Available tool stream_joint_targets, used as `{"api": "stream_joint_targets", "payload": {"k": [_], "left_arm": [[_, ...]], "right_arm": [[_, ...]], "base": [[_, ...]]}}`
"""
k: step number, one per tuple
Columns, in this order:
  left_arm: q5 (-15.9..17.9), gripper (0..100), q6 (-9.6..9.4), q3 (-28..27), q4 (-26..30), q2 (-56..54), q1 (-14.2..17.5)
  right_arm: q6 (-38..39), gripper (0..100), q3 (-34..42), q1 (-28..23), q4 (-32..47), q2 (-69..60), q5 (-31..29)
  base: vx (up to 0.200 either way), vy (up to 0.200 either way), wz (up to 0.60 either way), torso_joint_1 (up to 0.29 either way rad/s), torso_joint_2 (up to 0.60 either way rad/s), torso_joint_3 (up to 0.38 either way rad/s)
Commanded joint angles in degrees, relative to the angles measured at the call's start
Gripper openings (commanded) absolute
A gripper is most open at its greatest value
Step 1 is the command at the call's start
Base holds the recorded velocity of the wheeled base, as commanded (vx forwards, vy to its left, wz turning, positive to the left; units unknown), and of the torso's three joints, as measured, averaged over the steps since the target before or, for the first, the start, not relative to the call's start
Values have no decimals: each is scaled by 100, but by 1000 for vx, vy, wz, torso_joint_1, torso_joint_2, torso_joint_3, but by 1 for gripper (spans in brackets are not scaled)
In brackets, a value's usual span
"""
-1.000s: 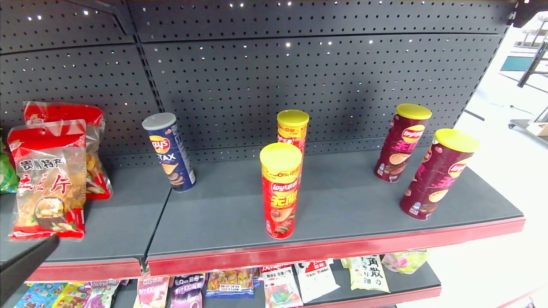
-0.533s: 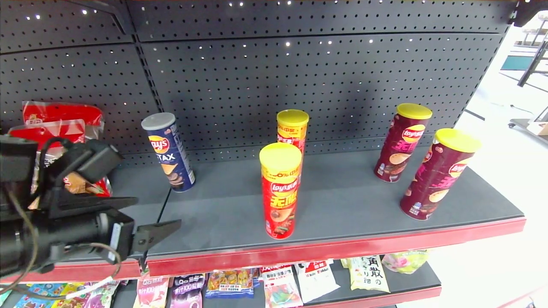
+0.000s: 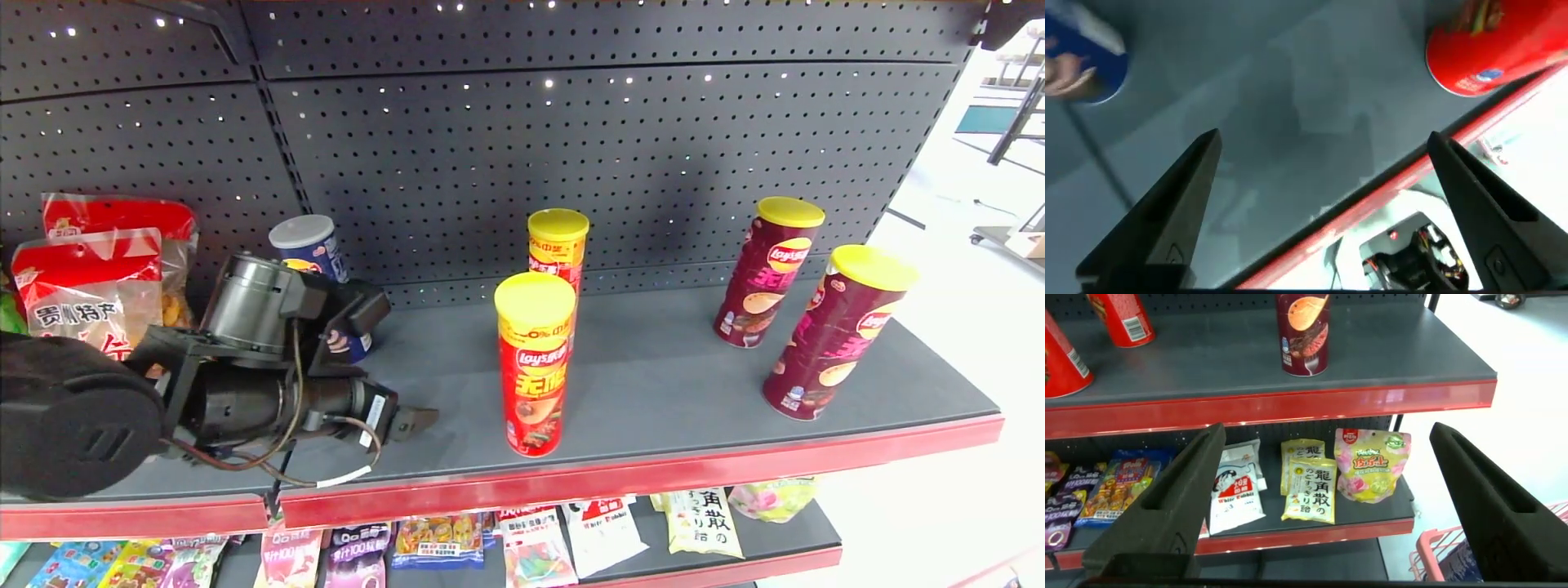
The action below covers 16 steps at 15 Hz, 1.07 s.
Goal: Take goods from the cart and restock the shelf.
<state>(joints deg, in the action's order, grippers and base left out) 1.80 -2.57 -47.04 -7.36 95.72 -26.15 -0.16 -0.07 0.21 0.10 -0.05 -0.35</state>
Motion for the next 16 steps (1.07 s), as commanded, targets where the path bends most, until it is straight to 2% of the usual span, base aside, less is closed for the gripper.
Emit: {"api": "stream_joint_targets", "payload": {"k": [1,6,16], "left_arm": [[-101,100,2,-279,-37,694,-154],[-260,100,-6,-745,-195,1212,-286],[-268,100,-24,-938,-195,1485,-514]], "right_arm": [[-2,100,7,-3,-1,5,0],[-2,100,-1,-3,-1,5,0],[-2,100,-1,-3,-1,5,0]], "base": [[0,0,0,0,0,0],[0,0,0,0,0,0],[0,0,0,0,0,0]]}}
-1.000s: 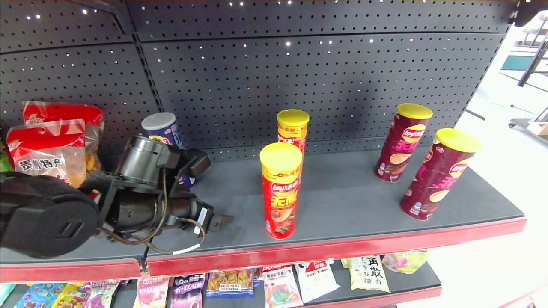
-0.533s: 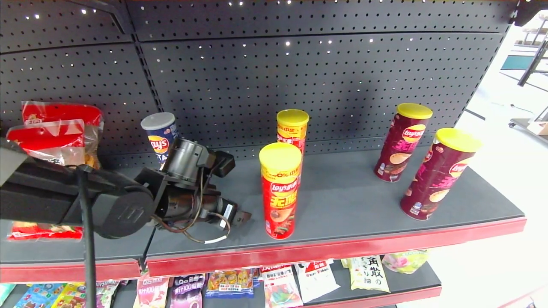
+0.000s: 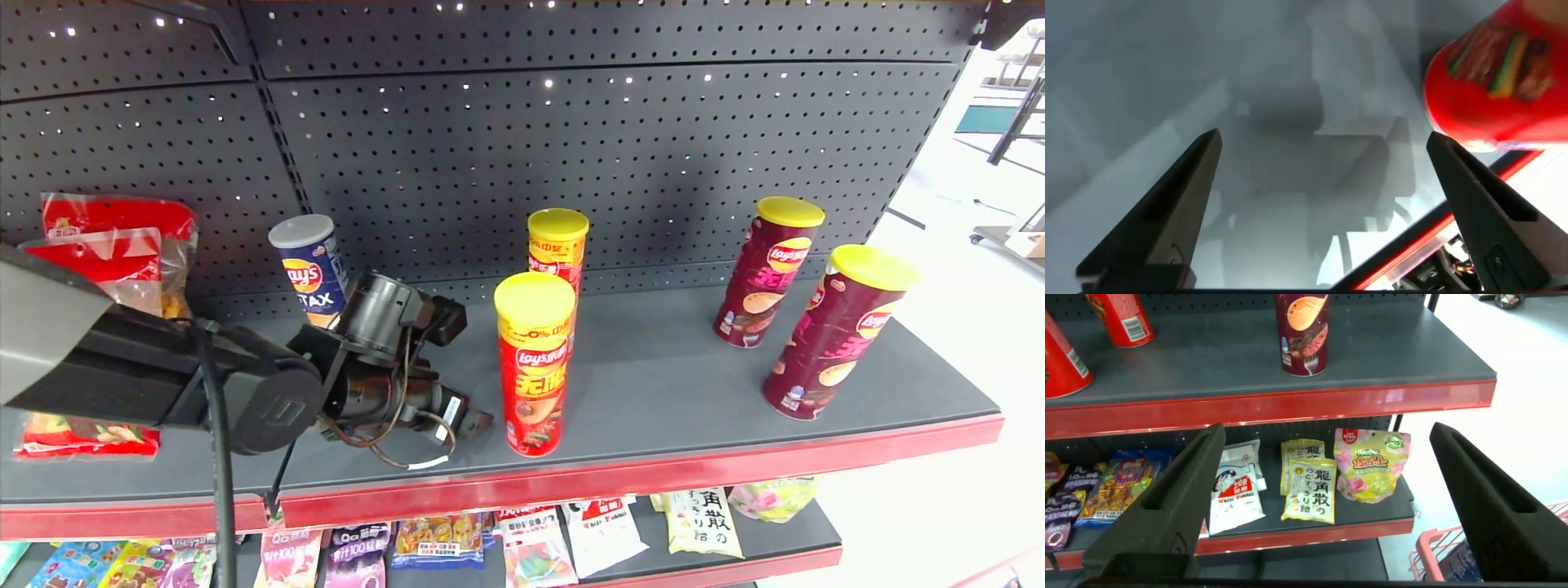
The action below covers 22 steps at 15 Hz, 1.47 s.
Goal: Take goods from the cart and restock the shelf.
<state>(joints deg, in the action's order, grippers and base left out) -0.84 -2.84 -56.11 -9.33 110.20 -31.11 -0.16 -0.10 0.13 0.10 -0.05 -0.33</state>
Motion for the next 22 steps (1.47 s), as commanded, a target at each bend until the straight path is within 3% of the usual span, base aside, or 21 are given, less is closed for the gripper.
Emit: {"api": "stream_joint_targets", "payload": {"k": [1,5,17,22], "left_arm": [[-13,100,3,-66,1,80,-79],[-197,100,3,-242,1,230,-185],[-338,100,3,-629,1,511,-202],[-250,100,-15,-277,36,36,-185]], "right_arm": [[-2,100,1,4,-1,5,-2],[-2,100,1,4,-1,5,-2],[-2,100,10,4,-1,5,-2],[-2,100,1,4,-1,5,-2]], "base": [[0,0,0,0,0,0],[0,0,0,0,0,0],[0,0,0,0,0,0],[0,0,0,0,0,0]]}}
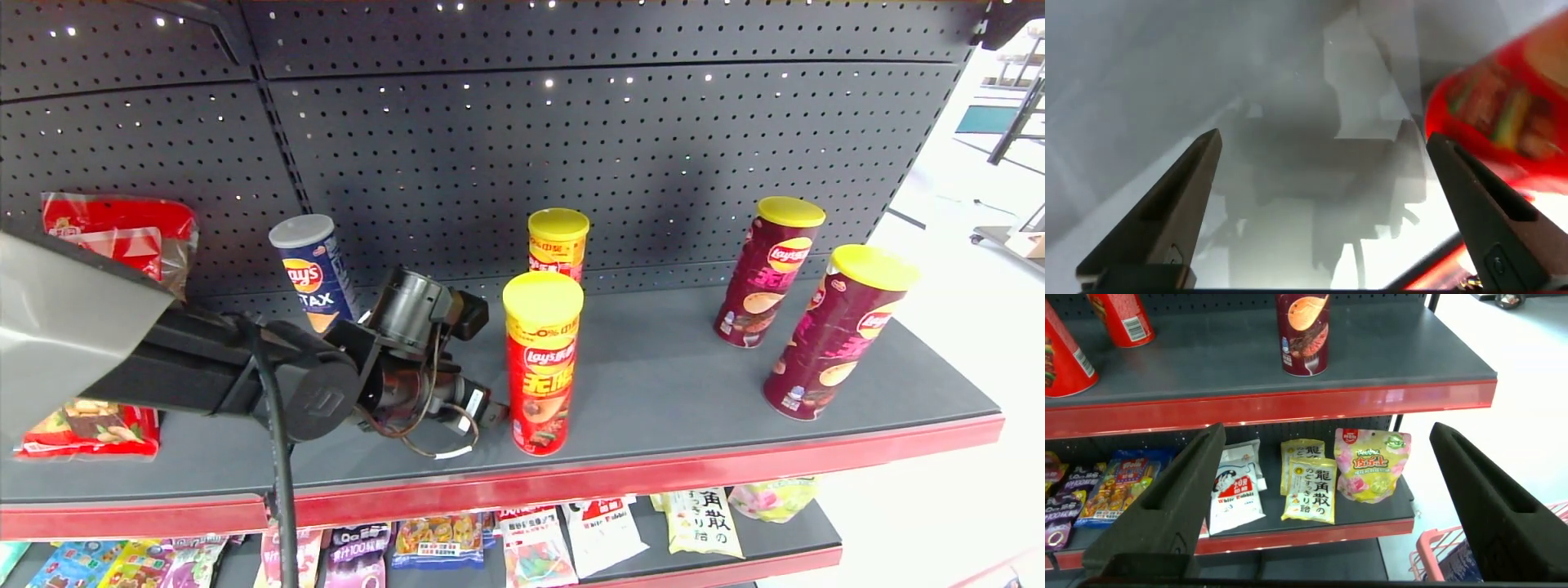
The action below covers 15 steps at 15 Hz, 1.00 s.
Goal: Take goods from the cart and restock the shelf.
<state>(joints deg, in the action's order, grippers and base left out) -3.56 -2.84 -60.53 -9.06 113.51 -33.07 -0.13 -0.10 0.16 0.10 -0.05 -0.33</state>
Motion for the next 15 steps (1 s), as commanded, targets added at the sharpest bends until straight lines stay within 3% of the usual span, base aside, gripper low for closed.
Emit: {"api": "stream_joint_targets", "payload": {"k": [1,4,15], "left_arm": [[13,100,-32,296,9,-382,29],[13,100,-226,735,0,-566,47],[48,100,-235,533,-35,-276,-243]], "right_arm": [[-4,100,1,2,-1,5,-2],[-4,100,1,2,-1,5,-2],[-4,100,1,2,-1,5,-2]], "base": [[0,0,0,0,0,0],[0,0,0,0,0,0],[0,0,0,0,0,0]]}}
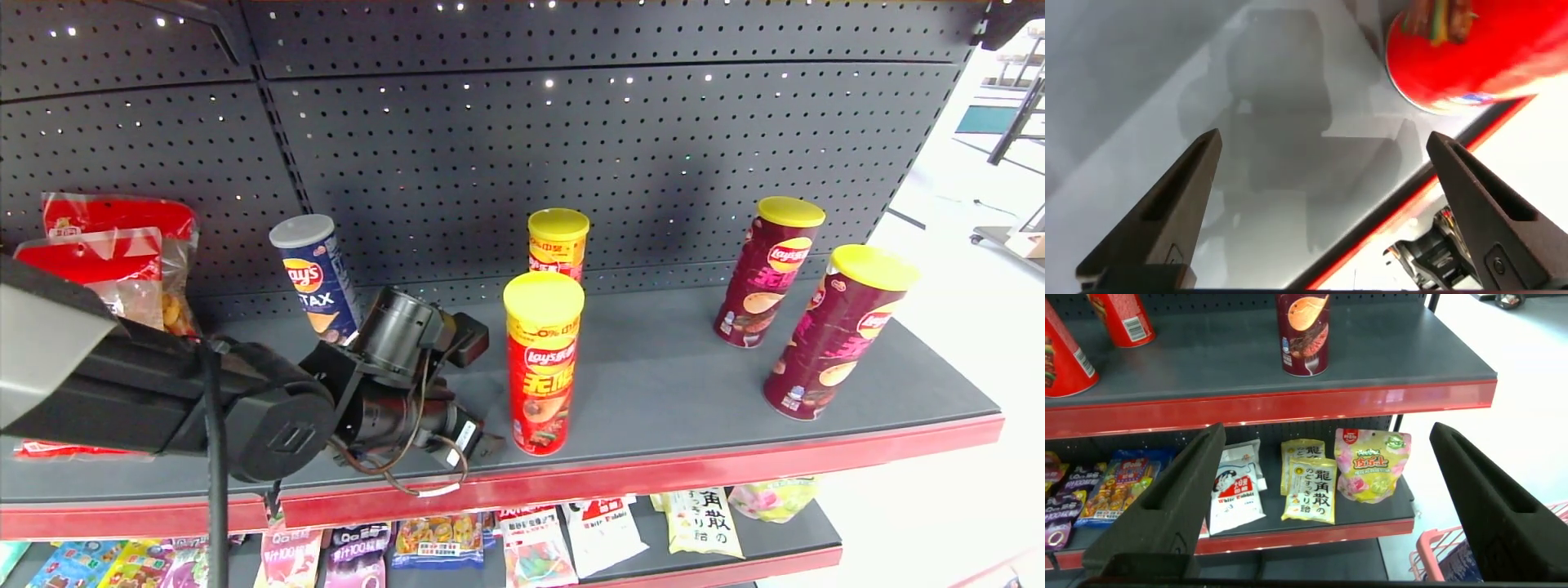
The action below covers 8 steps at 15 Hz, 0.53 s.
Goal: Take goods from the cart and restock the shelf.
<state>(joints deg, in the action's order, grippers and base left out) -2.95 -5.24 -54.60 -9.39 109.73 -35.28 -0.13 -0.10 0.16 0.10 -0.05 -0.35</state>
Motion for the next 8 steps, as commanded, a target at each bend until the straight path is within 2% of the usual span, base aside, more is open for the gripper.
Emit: {"api": "stream_joint_targets", "payload": {"k": [1,8], "left_arm": [[-21,100,6,-138,-2,154,-58],[-30,100,6,-279,-2,295,-58]], "right_arm": [[-4,100,1,2,-1,5,0],[-4,100,10,2,-1,5,0]], "base": [[0,0,0,0,0,0],[0,0,0,0,0,0]]}}
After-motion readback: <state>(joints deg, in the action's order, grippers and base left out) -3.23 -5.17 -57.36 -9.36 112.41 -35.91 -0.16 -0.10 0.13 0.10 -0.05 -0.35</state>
